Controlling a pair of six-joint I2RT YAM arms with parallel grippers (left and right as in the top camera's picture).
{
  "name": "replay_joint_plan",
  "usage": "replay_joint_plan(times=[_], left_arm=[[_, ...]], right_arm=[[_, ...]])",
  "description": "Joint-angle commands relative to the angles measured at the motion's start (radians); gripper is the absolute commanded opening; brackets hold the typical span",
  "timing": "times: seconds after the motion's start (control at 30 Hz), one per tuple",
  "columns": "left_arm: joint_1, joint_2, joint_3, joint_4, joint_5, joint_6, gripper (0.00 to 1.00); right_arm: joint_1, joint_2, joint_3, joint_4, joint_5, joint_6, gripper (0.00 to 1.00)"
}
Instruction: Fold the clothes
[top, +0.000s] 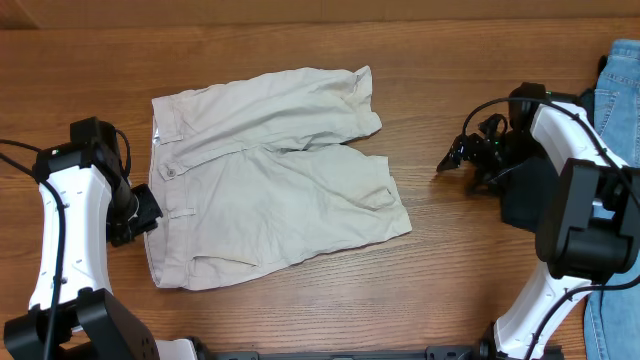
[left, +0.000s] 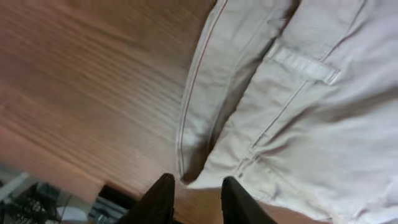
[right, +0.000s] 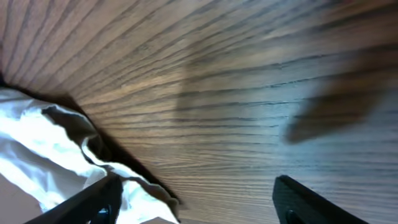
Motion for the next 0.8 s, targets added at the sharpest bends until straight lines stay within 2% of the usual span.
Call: replay_joint_plan(times=[0.0,0.1,0.2,0.33,0.37,0.4,0.63,0.77], left_arm=[[0.004,0.008,-0.011,0.059,0.038,0.039,0.33],[0.012,0.008,-0.006,0.147,0.108,0.055,0.58],[0.021,0.008,-0.006,0.253,0.227,0.117,0.71],[0.035,0.008,-0.006,0.357,0.305,0.171,0.76],[0.043,0.008,-0.006,0.383,0.307,0.171,0.81],[0.048,0.008,-0.006,0.404,0.318,0.172,0.82],[0.099,0.042,-0.003,0.558,0.481,0.223,0.80],[0.180,0.114,0.013,0.590,0.541,0.218,0.78]], right_arm=[[0.068,-0.036,-0.003,-0.001,-0.064,-0.095,0.80],[0.144,-0.070,-0.003,0.008,-0.064,-0.140,0.80],[0.237,-0.134,-0.003,0.027,-0.063,-0.180,0.80],[0.385,-0.241,-0.003,0.049,-0.063,-0.225,0.81],[0.436,-0.269,-0.003,0.054,-0.063,-0.237,0.81],[0.493,-0.292,-0.003,0.060,-0.062,-0.248,0.82],[0.827,-0.300,-0.003,0.130,-0.047,-0.246,0.83],[1.027,-0.281,-0.003,0.253,-0.015,-0.216,0.84]])
